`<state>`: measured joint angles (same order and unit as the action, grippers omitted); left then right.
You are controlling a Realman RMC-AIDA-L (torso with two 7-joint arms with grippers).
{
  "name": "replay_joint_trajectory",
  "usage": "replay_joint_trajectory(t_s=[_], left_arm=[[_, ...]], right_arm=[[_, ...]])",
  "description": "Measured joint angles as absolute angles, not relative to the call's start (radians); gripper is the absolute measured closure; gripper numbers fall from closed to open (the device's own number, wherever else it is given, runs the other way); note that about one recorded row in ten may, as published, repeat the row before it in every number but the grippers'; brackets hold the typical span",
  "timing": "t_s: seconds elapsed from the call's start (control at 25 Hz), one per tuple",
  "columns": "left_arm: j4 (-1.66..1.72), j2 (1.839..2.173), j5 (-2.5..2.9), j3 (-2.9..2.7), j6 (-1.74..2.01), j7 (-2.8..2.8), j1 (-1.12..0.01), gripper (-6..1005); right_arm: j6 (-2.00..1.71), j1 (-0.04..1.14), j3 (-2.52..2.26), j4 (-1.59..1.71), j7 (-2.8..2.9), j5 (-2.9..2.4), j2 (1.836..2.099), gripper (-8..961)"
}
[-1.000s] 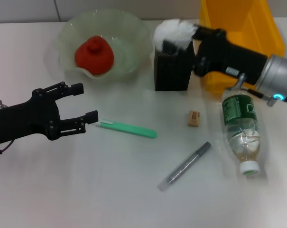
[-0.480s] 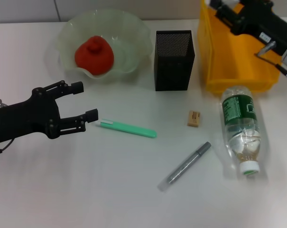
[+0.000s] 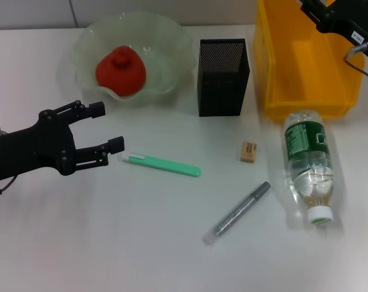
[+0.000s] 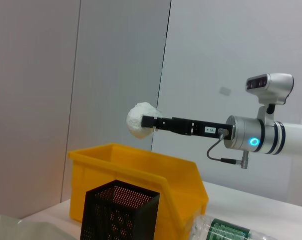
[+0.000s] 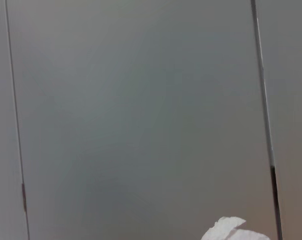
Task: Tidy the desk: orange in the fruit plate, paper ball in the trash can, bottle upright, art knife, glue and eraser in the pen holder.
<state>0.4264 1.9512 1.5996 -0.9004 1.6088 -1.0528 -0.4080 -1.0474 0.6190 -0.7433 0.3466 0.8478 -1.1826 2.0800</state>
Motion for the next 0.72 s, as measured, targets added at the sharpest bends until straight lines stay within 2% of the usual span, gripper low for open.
replay_joint_trajectory(t_s=[0.72], left_arm=[[0.426, 1.951, 1.603, -0.900, 1.616, -1.051, -0.403, 140]], right_arm=[[-1.047, 0.612, -0.728, 0.347, 0.854, -1.183, 2.082, 454]])
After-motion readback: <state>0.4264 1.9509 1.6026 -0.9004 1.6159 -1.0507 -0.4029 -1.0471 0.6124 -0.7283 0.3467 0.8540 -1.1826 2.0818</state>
